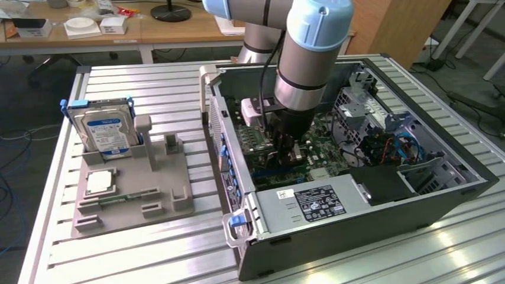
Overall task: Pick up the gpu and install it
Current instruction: 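Insert the gpu into the slot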
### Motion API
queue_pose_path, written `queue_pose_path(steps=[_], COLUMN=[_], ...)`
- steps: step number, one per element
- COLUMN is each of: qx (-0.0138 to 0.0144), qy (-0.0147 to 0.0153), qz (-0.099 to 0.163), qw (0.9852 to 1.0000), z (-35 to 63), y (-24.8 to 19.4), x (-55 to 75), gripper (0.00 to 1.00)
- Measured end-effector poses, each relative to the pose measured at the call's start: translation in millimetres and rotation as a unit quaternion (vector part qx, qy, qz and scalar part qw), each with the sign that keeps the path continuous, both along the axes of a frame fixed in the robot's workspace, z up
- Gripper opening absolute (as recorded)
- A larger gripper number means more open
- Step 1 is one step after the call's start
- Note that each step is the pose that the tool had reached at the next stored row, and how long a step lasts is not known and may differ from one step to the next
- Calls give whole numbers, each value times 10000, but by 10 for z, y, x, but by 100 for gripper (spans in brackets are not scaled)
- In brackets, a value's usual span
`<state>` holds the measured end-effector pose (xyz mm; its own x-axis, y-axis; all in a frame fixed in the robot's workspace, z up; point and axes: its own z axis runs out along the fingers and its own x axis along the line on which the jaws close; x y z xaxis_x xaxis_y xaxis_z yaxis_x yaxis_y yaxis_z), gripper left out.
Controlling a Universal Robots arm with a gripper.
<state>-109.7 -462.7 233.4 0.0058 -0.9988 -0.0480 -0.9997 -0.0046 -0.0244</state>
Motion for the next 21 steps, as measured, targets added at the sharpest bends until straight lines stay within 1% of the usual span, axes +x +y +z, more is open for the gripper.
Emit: queue_pose_path(steps=[6,13,21], qx=[-1,-2,0], qy=[0,1,0], qz=[0,0,0], qw=[10000,10000,10000], z=[-1,-33,-35], y=[-1,-1,0], x=[0,0,0], gripper=[27,27,27])
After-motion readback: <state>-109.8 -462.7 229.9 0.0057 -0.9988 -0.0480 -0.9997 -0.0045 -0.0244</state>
